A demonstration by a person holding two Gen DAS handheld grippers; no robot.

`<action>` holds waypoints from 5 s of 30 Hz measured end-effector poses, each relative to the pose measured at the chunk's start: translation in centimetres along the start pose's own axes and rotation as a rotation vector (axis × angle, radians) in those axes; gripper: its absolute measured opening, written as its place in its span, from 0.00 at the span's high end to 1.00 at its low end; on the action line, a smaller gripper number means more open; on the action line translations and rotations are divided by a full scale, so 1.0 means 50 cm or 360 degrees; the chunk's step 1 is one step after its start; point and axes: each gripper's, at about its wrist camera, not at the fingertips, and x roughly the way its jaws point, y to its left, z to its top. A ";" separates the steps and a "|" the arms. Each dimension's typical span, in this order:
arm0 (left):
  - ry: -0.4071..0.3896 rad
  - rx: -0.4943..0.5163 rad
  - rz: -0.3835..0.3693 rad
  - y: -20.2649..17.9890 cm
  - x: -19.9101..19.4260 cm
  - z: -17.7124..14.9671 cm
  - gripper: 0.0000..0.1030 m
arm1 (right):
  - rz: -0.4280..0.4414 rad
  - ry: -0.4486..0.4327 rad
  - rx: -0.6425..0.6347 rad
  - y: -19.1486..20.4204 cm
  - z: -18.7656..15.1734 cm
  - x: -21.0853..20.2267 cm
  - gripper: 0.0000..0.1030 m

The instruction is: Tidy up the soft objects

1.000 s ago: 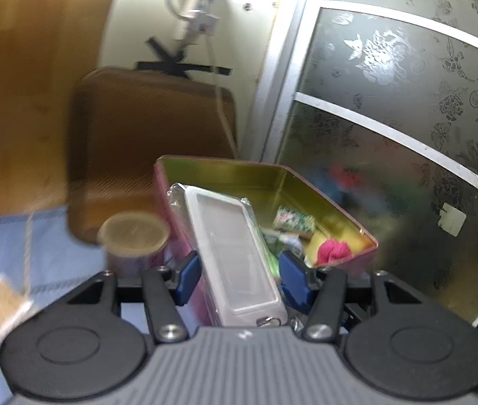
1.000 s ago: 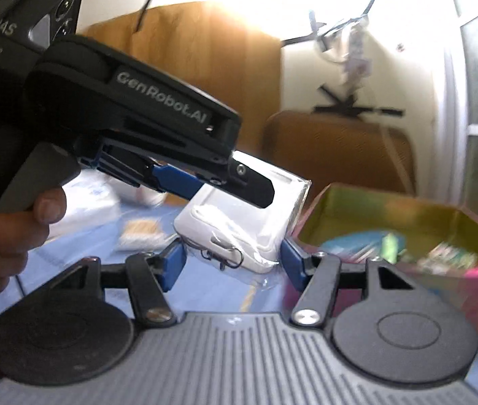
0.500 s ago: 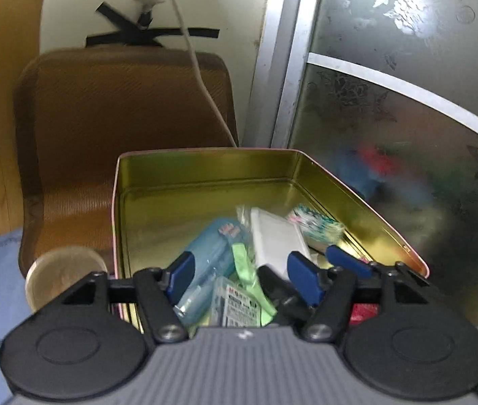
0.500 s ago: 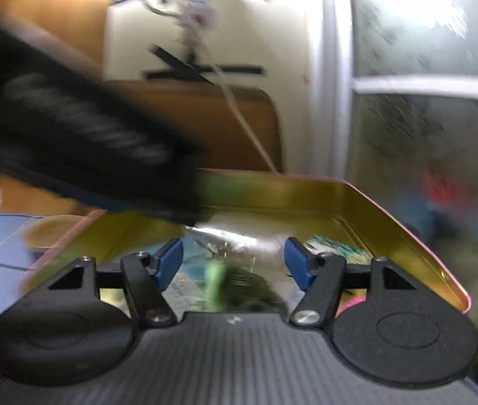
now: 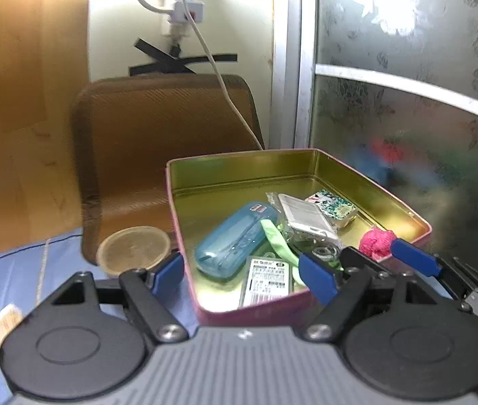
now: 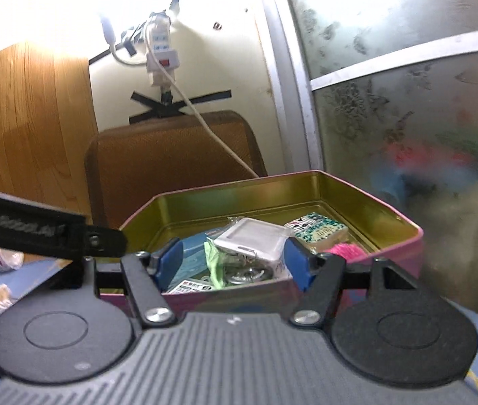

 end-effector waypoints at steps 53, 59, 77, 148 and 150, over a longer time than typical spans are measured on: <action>0.0182 -0.0367 0.0548 0.287 -0.118 -0.238 0.14 | 0.0343 0.0403 0.0016 0.186 -0.080 -0.069 0.34; 0.0202 -0.0417 0.0614 0.326 -0.117 -0.253 0.13 | 0.0373 0.0447 -0.0030 0.211 -0.090 -0.062 0.34; 0.0206 -0.0517 0.0793 0.420 -0.129 -0.283 0.12 | 0.0524 0.0603 -0.0212 0.307 -0.133 -0.035 0.34; -0.0142 -0.0733 0.0766 0.501 -0.206 -0.302 0.05 | 0.0984 0.0732 -0.0488 0.505 -0.111 0.167 0.57; -0.0135 -0.0721 0.0747 0.499 -0.205 -0.301 0.05 | 0.1007 0.0747 -0.0472 0.470 -0.113 0.132 0.57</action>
